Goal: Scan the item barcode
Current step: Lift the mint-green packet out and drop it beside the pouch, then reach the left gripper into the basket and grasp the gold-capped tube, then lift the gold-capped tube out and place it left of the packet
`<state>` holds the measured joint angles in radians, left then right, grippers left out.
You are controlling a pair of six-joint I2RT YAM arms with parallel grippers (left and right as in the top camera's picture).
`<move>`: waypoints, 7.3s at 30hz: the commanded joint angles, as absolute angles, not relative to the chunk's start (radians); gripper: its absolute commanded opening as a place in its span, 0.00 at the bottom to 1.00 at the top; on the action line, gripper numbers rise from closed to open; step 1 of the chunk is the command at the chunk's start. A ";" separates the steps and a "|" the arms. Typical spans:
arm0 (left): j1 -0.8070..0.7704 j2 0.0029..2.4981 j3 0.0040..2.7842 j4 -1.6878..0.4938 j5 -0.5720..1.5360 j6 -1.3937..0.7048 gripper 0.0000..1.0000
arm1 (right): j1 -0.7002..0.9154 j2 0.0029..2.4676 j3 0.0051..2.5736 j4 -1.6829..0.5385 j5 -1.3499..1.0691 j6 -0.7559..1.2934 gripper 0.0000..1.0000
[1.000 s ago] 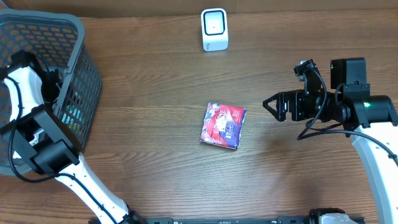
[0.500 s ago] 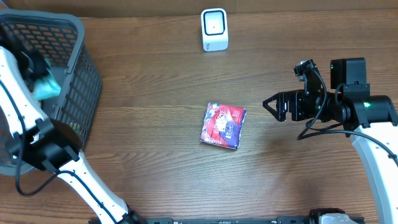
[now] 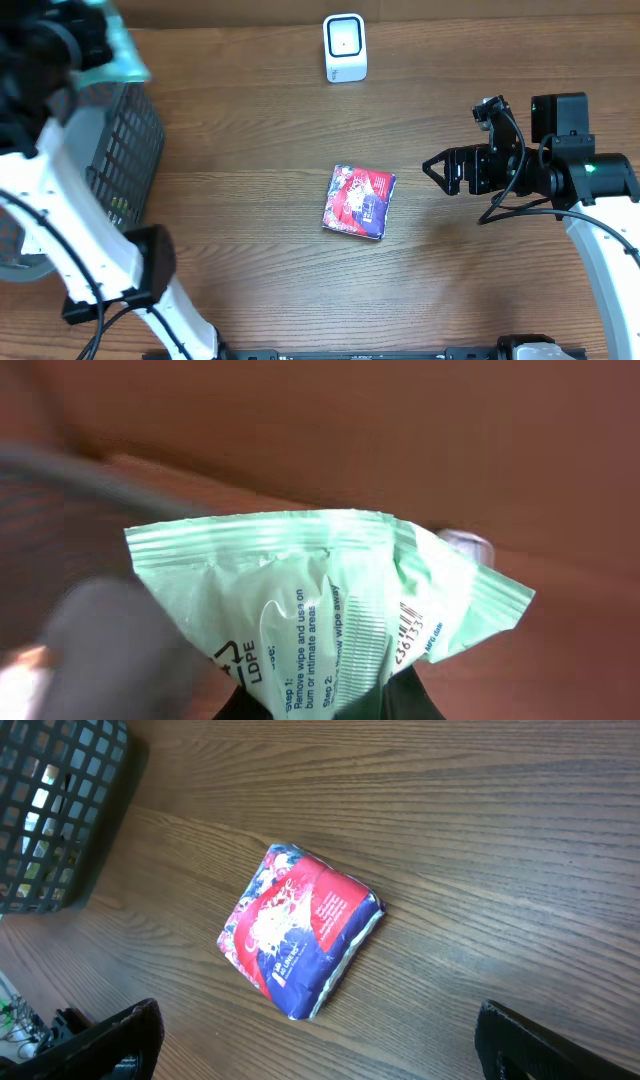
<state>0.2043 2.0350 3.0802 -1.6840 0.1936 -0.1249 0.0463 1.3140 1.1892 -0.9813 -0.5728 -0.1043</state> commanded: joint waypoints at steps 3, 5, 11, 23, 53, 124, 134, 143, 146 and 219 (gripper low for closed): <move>-0.004 2.071 2.862 -1.690 0.131 -0.139 0.04 | 0.044 1.312 1.212 -0.979 -0.585 -0.101 1.00; -0.055 2.073 2.744 -1.689 0.084 -0.191 0.04 | 0.044 1.312 1.212 -0.979 -0.585 -0.101 1.00; -0.184 2.073 2.320 -1.601 0.082 -0.292 0.04 | 0.044 1.312 1.212 -0.979 -0.585 -0.101 1.00; -0.302 2.073 1.706 -1.159 0.212 -0.337 0.24 | 0.044 1.312 1.212 -0.979 -0.585 -0.101 1.00; 0.563 1.779 2.400 -1.687 0.054 -0.322 0.70 | 0.044 1.312 1.212 -0.979 -0.585 -0.101 1.00; 0.686 2.167 1.480 -0.514 -0.349 0.449 0.04 | 0.044 1.312 1.212 -0.979 -0.585 -0.101 1.00; 0.656 2.138 1.513 -0.552 -0.291 0.191 0.04 | 0.044 1.312 1.212 -0.979 -0.585 -0.101 1.00; 0.558 1.969 1.755 -0.638 -0.080 0.107 0.04 | 0.044 1.312 1.212 -0.979 -0.585 -0.101 1.00; 0.513 1.890 1.827 -0.651 -0.081 0.104 0.04 | 0.044 1.312 1.212 -0.979 -0.585 -0.101 1.00; 0.551 1.732 2.564 -1.688 -0.026 -0.394 0.95 | 0.044 1.312 1.212 -0.979 -0.585 -0.101 1.00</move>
<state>0.4278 1.7012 2.6236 -1.6840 -0.1513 -0.3489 0.0463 1.3140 1.1892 -0.9817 -0.5732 -0.1043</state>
